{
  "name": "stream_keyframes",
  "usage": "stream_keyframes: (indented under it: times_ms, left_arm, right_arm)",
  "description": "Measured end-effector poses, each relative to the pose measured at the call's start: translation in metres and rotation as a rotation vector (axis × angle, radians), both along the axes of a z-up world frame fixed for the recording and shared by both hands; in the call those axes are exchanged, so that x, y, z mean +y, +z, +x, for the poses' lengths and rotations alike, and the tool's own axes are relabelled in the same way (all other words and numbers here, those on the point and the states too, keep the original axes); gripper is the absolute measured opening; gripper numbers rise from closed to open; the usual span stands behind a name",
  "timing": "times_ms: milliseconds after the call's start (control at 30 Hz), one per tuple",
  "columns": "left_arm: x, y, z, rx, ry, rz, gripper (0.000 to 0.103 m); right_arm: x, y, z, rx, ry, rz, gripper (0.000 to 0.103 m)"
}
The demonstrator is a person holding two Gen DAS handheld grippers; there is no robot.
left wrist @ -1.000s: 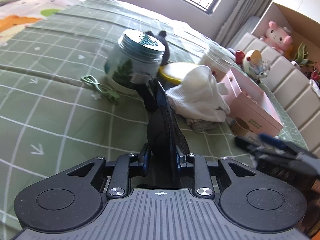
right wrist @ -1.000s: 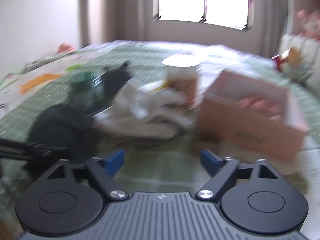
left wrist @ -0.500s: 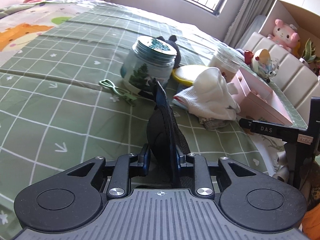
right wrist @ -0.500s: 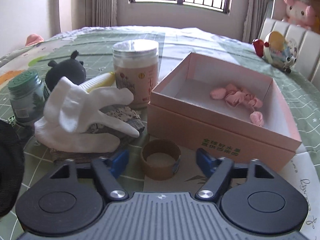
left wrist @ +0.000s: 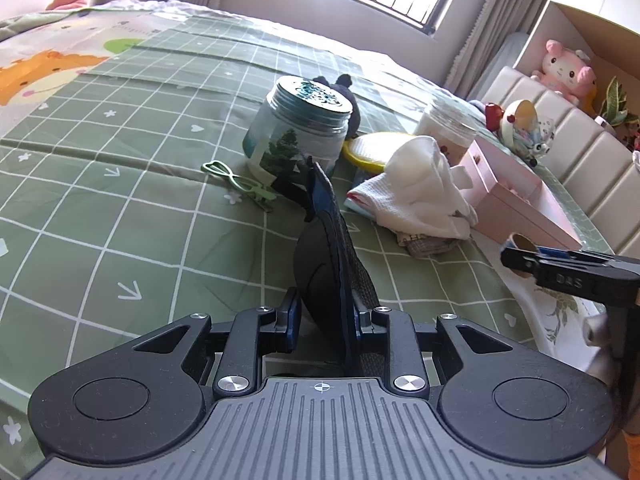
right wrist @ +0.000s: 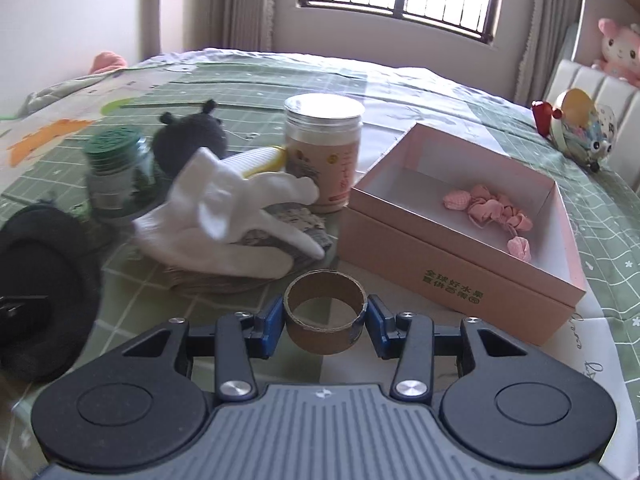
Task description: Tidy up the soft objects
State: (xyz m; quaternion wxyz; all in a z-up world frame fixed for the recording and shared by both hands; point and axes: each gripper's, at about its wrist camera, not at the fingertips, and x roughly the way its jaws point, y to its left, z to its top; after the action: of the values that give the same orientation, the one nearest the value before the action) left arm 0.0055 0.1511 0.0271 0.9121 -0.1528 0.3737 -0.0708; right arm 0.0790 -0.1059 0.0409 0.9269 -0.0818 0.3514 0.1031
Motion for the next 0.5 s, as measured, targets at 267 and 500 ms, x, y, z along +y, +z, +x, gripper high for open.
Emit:
stream_keyframes:
  times_ms: [267, 500]
  left_arm:
    - [-0.023, 0.009, -0.004, -0.008, -0.057, 0.024, 0.024]
    - [-0.062, 0.021, -0.005, -0.005, -0.175, -0.010, 0.022]
  right_arm:
    - [-0.016, 0.014, -0.036, -0.020, 0.023, -0.002, 0.043]
    - [-0.047, 0.025, -0.064, -0.073, 0.008, 0.000, 0.043]
